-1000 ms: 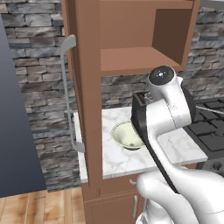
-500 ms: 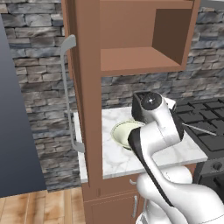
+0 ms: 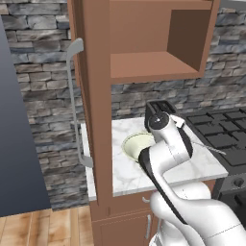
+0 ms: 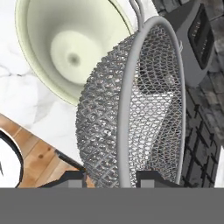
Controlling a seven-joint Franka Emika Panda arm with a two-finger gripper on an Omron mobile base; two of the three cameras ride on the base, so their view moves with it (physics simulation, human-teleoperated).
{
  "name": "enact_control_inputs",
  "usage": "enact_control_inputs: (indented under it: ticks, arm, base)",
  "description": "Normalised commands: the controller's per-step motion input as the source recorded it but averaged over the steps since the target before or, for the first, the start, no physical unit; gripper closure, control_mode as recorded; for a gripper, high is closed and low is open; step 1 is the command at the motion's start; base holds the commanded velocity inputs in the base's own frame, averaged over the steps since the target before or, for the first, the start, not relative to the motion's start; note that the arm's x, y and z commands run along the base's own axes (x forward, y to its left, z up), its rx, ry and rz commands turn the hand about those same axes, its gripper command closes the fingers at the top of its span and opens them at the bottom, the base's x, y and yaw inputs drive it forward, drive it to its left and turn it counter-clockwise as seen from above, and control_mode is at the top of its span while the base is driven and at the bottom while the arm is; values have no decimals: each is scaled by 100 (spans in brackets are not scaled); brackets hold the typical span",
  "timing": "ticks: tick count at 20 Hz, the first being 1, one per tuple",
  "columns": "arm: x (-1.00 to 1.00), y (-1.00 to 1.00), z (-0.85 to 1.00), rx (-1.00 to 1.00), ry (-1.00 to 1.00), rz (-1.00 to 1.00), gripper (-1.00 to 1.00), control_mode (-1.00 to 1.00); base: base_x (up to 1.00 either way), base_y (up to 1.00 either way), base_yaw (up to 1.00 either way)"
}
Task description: Open the cabinet and setup a tea strainer by placing it in the bowl upright.
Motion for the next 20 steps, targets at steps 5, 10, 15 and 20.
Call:
enact_control_inputs:
  ticks: [5,10,15,20]
  arm:
    - [30,36,-1,0,-8,-1,100,-100]
    - [36,51,-19,0,0,0,100,-100]
    - [35,4,-42,0,6,0,100,-100]
    - [33,0,-29,0,11,0,100,-100]
  base:
    - [0,0,0]
    - [0,0,0]
    - [0,0,0]
    - [0,0,0]
